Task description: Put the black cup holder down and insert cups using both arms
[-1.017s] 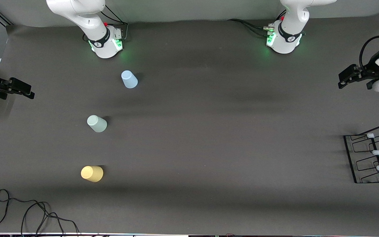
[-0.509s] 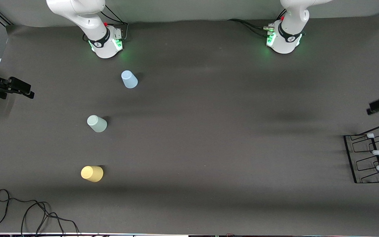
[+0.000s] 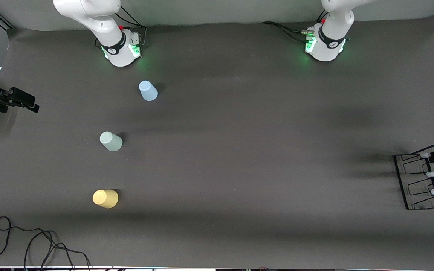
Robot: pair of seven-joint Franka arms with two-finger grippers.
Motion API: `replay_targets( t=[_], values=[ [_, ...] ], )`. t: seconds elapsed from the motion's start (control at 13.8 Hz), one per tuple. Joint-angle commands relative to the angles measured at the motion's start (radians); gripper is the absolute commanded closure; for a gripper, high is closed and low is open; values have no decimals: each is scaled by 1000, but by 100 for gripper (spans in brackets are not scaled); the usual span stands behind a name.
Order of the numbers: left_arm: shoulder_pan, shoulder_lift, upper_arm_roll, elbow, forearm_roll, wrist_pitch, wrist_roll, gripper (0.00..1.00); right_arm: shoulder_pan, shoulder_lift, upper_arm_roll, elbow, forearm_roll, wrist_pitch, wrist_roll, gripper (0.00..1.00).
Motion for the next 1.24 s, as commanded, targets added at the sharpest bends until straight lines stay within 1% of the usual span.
replay_targets(
  t=[0.0,0.15,0.22,0.29,0.51,0.8,0.94,1.09,1.16],
  values=[
    [30,80,-5,42,15,44,81,12,1,-10,2,6,13,-8,20,0],
    [45,111,-5,44,18,77,112,18,1,-8,2,6,13,-8,20,0],
    [47,121,-5,44,16,79,147,39,1,-8,2,6,13,-6,20,0],
    [49,126,-5,50,5,79,181,55,1,-7,2,6,13,-6,20,0],
    [47,129,-5,87,11,51,178,100,1,-5,2,6,13,-6,20,0],
    [35,125,-5,91,13,39,169,100,1,-2,2,4,13,-6,20,0],
    [24,115,-10,136,4,-48,141,100,1,-4,2,4,12,-6,20,0],
    [-2,70,-16,143,-1,-123,79,100,1,-2,2,4,13,-6,19,0],
    [-34,48,-22,134,1,-166,21,100,1,-2,2,6,12,-6,20,0]
  ],
)
